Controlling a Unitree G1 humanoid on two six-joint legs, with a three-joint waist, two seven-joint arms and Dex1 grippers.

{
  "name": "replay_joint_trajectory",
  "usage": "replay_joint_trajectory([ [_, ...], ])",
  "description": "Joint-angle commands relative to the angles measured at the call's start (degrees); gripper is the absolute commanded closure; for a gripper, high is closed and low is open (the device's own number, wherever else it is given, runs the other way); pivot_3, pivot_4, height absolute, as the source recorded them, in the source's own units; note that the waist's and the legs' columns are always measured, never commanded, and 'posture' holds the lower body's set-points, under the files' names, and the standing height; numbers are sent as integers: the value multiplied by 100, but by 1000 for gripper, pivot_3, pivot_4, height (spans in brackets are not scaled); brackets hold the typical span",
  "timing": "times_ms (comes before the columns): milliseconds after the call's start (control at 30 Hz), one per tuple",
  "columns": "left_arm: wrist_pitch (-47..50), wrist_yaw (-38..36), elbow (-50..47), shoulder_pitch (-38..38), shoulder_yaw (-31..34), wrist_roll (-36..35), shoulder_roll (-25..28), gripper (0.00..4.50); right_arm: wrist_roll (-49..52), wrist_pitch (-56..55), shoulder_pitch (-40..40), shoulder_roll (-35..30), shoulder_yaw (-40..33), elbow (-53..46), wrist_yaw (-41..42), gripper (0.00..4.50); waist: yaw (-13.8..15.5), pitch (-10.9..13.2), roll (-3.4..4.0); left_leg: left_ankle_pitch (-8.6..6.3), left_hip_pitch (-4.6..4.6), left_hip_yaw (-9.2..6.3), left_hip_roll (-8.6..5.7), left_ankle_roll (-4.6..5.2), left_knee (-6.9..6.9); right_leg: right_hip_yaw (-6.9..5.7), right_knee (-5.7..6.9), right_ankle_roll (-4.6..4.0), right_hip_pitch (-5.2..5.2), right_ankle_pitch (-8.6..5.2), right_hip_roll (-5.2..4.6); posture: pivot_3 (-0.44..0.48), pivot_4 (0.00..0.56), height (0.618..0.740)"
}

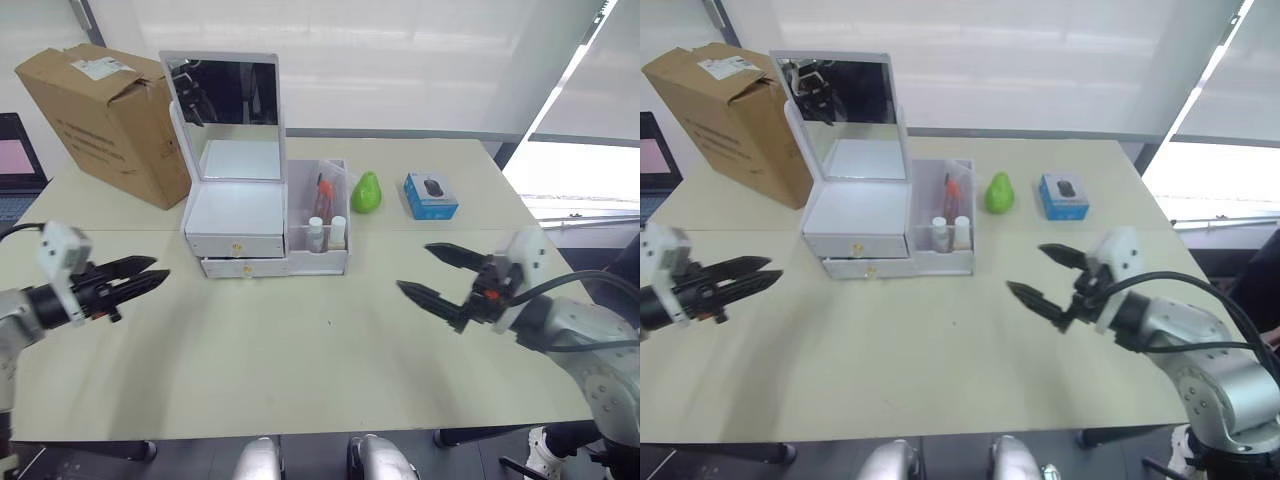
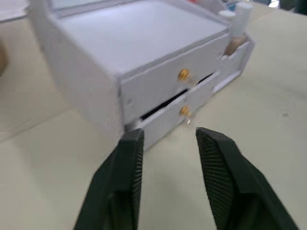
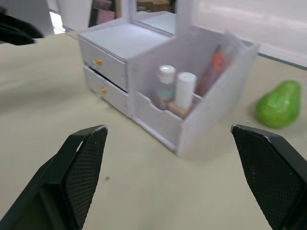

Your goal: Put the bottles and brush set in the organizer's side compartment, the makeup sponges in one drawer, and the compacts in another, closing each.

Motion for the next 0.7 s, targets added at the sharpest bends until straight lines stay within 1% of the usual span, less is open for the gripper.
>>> replay_joint_trajectory([
  [33,-312,88,-21,250,483,49,67,1026,-155,-428,258,-79,-490,201,270,0,23,0,-1,0,0,1,2,-1,0,-1,-1,0,0,0,-1,0,150,740],
  [133,-380,191,-198,447,424,25,-89,124,-330,-590,415,-101,-565,446,397,0,33,2,2,-4,-1,5,3,-6,0,-1,-1,0,-1,-1,-5,0,150,740],
  [167,-367,218,-273,475,366,-6,-133,55,-375,-624,433,-101,-564,489,428,0,37,4,6,-14,0,5,3,-24,0,-1,-1,1,-1,-1,-6,0,150,740],
  [267,-387,348,-404,355,-162,105,-332,55,-390,-632,343,-62,-513,525,441,0,40,7,10,-17,-1,8,2,-28,0,-1,0,1,0,-1,-7,0,150,740],
  [400,-528,526,-266,30,-876,391,-584,55,-379,-560,245,-37,-433,489,397,0,38,3,3,-12,-6,9,-1,-21,0,3,2,1,11,0,-3,0,150,740],
  [433,-524,590,-195,-130,-1060,418,-705,55,-375,-535,225,-25,-402,454,372,0,41,1,0,-2,-8,7,-1,-3,0,5,3,1,15,0,2,0,150,740],
  [533,-584,676,190,-713,-1554,467,-1133,601,-354,-448,139,1,-283,296,264,0,54,-5,-8,0,-7,5,-3,0,0,6,4,1,20,1,3,0,150,740],
  [567,-635,694,306,-860,-1656,498,-1245,894,-339,-423,103,7,-256,247,224,0,52,-8,-13,0,-8,6,-4,0,0,6,4,2,21,2,3,0,150,740],
  [600,-654,700,382,-966,-1729,514,-1313,1280,-322,-400,66,10,-237,210,187,0,48,-15,-23,0,-8,6,-5,0,0,8,4,2,20,2,4,0,150,740],
  [633,-661,694,446,-1071,-1827,536,-1378,1524,-302,-370,34,17,-224,162,149,0,38,-19,-28,0,-8,5,-6,0,1,11,5,2,21,3,5,0,150,740],
  [700,-744,704,690,-1257,-1998,650,-1463,2161,-280,-306,-7,34,-196,72,87,0,21,-22,-34,1,-7,2,-6,1,1,12,6,2,20,4,9,0,150,740],
])
